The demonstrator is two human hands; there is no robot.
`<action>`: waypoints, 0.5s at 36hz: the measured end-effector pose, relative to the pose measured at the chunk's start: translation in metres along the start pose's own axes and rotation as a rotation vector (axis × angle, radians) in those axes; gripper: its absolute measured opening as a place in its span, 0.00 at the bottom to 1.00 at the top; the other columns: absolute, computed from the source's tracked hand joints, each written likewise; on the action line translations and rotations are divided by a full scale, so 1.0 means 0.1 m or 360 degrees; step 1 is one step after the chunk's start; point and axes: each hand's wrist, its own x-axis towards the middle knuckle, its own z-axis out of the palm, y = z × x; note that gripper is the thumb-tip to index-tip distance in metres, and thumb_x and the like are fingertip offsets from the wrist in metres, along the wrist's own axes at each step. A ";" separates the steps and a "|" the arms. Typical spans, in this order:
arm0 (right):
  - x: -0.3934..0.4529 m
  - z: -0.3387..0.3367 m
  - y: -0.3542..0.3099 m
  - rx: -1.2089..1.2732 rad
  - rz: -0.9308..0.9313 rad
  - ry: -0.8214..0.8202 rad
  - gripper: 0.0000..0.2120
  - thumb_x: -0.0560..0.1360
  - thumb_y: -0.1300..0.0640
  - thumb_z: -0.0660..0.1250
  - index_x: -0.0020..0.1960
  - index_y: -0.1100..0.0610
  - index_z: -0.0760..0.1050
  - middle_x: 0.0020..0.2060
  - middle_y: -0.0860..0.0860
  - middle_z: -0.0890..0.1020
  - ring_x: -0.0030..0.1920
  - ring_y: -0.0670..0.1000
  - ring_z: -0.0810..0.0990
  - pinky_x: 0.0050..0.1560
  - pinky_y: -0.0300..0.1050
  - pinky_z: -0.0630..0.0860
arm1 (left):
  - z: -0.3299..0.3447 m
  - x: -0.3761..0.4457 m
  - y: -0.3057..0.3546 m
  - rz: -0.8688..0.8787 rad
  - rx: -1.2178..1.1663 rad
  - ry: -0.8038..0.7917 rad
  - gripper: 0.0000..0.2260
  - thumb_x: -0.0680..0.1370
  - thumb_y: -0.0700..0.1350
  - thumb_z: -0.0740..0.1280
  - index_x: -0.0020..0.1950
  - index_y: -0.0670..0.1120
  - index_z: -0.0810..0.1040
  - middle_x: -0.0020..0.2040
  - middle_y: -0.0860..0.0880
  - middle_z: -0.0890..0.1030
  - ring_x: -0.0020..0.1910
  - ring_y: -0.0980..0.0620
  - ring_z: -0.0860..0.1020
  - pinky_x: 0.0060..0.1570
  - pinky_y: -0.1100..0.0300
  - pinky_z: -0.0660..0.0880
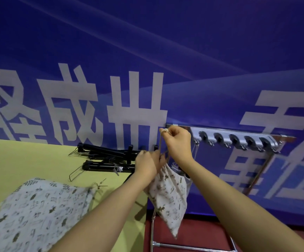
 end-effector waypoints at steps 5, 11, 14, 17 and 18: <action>0.02 -0.14 0.02 -0.0283 -0.0141 -0.0003 0.24 0.75 0.58 0.68 0.26 0.50 0.58 0.21 0.46 0.63 0.26 0.47 0.60 0.30 0.46 0.63 | 0.13 -0.05 0.04 -0.0035 0.0089 -0.0081 0.17 0.81 0.51 0.53 0.51 0.46 0.79 0.52 0.45 0.81 0.58 0.46 0.73 0.61 0.54 0.63; -0.01 -0.28 0.08 -0.0628 -0.0324 0.0004 0.17 0.72 0.60 0.70 0.29 0.58 0.66 0.23 0.50 0.67 0.27 0.53 0.66 0.28 0.48 0.66 | 0.23 -0.08 0.04 -0.0121 0.0183 -0.0233 0.18 0.80 0.50 0.52 0.51 0.46 0.81 0.56 0.45 0.80 0.63 0.47 0.68 0.60 0.54 0.62; -0.02 -0.33 0.12 -0.0795 -0.0460 -0.0008 0.12 0.70 0.63 0.71 0.30 0.62 0.71 0.25 0.55 0.74 0.26 0.55 0.70 0.26 0.46 0.66 | 0.29 -0.11 0.03 -0.0131 0.0283 -0.0285 0.17 0.80 0.49 0.52 0.51 0.47 0.80 0.56 0.46 0.80 0.63 0.46 0.67 0.59 0.54 0.62; -0.04 -0.36 0.15 -0.0882 -0.0574 -0.0037 0.12 0.67 0.61 0.73 0.30 0.61 0.72 0.24 0.53 0.74 0.23 0.53 0.69 0.23 0.41 0.62 | 0.33 -0.15 0.03 -0.0132 0.0415 -0.0327 0.13 0.80 0.48 0.54 0.52 0.50 0.78 0.58 0.47 0.79 0.64 0.45 0.65 0.60 0.54 0.61; -0.05 -0.37 0.16 -0.0857 -0.0563 -0.0040 0.13 0.68 0.59 0.73 0.29 0.60 0.72 0.24 0.51 0.73 0.24 0.51 0.67 0.22 0.41 0.61 | 0.35 -0.16 0.02 -0.0129 0.0462 -0.0329 0.11 0.80 0.48 0.55 0.54 0.50 0.77 0.59 0.48 0.79 0.65 0.45 0.65 0.60 0.53 0.61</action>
